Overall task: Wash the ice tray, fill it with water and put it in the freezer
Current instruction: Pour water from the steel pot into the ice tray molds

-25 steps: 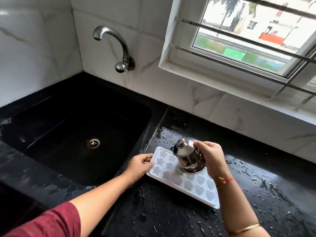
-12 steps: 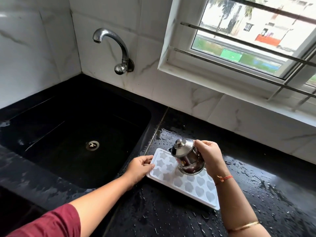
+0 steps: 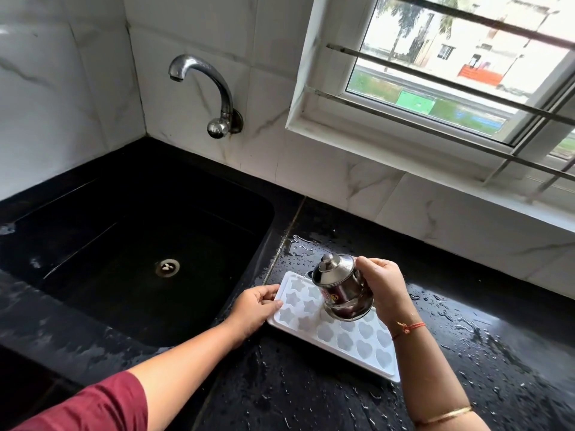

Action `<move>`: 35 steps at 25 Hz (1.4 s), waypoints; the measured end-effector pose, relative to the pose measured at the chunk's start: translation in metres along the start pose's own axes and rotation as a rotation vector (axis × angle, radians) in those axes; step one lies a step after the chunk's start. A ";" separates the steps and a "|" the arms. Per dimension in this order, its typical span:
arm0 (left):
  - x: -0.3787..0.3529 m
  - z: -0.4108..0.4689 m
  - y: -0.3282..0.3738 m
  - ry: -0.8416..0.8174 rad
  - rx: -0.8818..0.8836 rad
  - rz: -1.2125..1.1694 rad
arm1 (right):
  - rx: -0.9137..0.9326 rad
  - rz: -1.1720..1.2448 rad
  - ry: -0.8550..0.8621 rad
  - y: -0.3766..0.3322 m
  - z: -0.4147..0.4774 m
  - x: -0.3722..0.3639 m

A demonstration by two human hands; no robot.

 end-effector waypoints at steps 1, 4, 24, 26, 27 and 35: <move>0.000 0.000 0.000 -0.003 0.001 0.000 | -0.003 0.014 0.002 0.000 0.000 0.000; 0.000 -0.001 0.000 -0.010 0.003 0.005 | -0.012 0.067 0.002 0.002 -0.003 0.002; 0.002 0.000 -0.001 0.000 -0.031 0.041 | 0.005 0.196 -0.159 -0.007 -0.018 -0.002; 0.002 0.001 -0.001 0.000 -0.031 0.037 | 0.005 0.195 -0.158 -0.007 -0.017 -0.003; 0.002 0.001 -0.001 -0.003 -0.029 0.033 | 0.005 0.189 -0.159 -0.008 -0.017 -0.003; 0.002 0.001 -0.002 -0.013 -0.024 0.026 | 0.011 0.193 -0.153 -0.008 -0.019 -0.002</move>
Point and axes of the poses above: each hand's wrist, its own z-axis towards the middle knuckle, its own x-axis out of the back of the hand, y = z × x, the point moved 4 cm from there along z, towards the middle knuckle, and after that the axes turned 6 degrees about x, right-handed, at the moved point
